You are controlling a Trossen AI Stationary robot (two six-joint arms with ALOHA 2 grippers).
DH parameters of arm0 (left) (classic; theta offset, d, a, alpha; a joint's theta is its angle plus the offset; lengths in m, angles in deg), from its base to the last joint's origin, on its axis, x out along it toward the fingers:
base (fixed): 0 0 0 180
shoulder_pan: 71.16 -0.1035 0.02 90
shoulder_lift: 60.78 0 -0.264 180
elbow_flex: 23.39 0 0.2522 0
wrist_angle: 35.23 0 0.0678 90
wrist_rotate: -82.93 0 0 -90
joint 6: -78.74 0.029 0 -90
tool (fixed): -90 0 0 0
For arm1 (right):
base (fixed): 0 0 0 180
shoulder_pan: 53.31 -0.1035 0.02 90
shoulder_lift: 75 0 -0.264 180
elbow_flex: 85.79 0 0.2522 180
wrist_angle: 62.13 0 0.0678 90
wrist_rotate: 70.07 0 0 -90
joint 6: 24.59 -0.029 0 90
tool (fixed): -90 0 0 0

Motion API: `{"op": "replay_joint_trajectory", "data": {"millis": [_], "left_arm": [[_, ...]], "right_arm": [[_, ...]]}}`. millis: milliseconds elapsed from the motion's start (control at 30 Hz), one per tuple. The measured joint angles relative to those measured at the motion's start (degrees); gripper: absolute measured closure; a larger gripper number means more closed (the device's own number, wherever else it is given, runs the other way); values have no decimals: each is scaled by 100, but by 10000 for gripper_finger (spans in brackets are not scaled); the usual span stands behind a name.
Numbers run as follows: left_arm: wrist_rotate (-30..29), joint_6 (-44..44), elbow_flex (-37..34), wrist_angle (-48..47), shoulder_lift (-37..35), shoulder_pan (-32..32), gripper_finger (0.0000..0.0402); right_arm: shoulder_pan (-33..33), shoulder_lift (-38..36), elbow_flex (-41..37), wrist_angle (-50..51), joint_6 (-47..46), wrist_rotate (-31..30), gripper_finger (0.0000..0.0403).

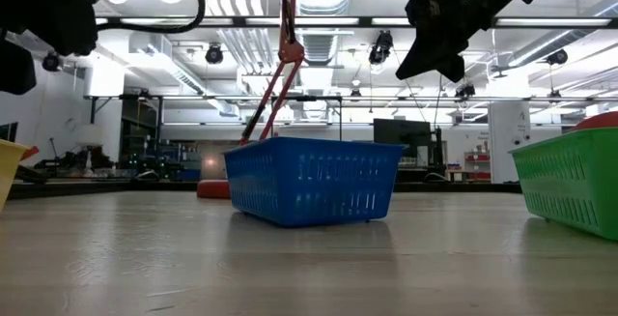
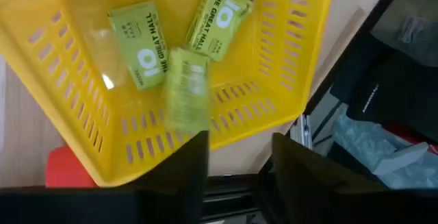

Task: Pick and place Stapler, Stapler remover, tape
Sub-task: Put the green staple pin box into the yellow bin, then put the orange tape into the green bin

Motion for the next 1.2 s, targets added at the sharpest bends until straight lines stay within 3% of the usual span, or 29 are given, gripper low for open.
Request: {"op": "replay_joint_trajectory", "data": {"millis": [133, 267, 733, 1067, 1200], "left_arm": [[-17, 60, 69, -251, -67, -4, 189], [-48, 82, 77, -960, -126, 22, 161], [-230, -167, -679, -1522, -832, 307, 176], [-277, -415, -1289, -1355, -1148, 310, 175], [-251, -491, -1511, -886, -1121, 310, 174]], "right_arm": [[0, 0, 0, 0, -2, 0, 394], [0, 0, 0, 0, -20, -2, 394], [-2, 0, 0, 2, -46, -2, 394], [-2, 0, 0, 9, -46, -2, 394], [-2, 0, 0, 11, -46, -2, 394]]}}
